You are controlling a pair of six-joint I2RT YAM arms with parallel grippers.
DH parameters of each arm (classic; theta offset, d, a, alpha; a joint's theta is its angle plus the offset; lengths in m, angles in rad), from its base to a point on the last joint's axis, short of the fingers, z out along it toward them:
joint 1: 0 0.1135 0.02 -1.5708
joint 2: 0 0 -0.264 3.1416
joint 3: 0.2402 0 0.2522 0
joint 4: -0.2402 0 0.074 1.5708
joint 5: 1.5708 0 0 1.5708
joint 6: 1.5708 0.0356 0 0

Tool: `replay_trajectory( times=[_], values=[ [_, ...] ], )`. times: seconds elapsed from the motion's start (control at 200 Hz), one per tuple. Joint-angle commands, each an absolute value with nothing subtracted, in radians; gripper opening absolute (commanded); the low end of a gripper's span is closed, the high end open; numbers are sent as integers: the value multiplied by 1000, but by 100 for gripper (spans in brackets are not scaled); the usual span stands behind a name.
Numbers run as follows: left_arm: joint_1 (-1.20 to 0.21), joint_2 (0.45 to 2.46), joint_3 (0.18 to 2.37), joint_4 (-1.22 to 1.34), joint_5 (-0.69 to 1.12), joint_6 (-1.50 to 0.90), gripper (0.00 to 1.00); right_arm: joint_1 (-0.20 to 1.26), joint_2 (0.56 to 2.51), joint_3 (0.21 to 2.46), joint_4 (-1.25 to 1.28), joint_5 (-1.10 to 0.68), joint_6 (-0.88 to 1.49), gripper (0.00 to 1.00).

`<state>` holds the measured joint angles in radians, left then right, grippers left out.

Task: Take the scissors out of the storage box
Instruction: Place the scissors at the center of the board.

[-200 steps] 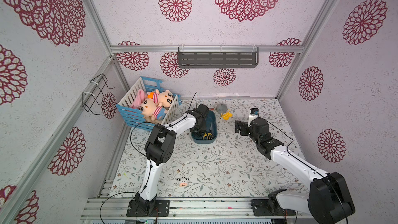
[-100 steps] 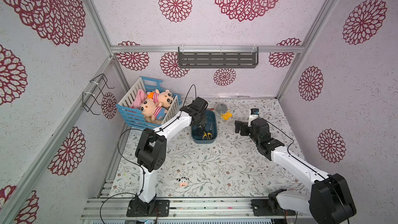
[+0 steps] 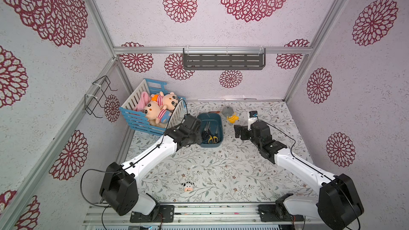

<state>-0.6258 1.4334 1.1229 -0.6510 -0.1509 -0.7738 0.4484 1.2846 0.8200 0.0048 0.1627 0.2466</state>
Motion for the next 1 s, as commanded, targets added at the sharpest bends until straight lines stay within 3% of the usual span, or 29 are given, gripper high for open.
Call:
replay_trajectory(
  times=[0.0, 0.195, 0.55, 0.595, 0.675, 0.755, 0.996],
  values=[
    [-656, 1329, 986, -635, -192, -853, 2, 469, 1300, 856, 26, 168, 234, 99],
    [-658, 1287, 777, -476, -215, -897, 1, 505, 1339, 870, 34, 162, 235, 99],
    [-663, 1579, 828, -378, -164, -825, 0, 530, 1356, 889, 23, 184, 233, 99],
    [-661, 1582, 830, -389, -166, -825, 4, 530, 1354, 889, 20, 187, 232, 99],
    [-662, 1574, 830, -416, -187, -828, 22, 531, 1350, 888, 14, 193, 227, 99],
    [-658, 1562, 835, -447, -220, -826, 32, 531, 1347, 887, 12, 197, 224, 99],
    [-654, 1548, 930, -549, -261, -778, 38, 529, 1357, 910, 5, 202, 219, 99]
  ],
)
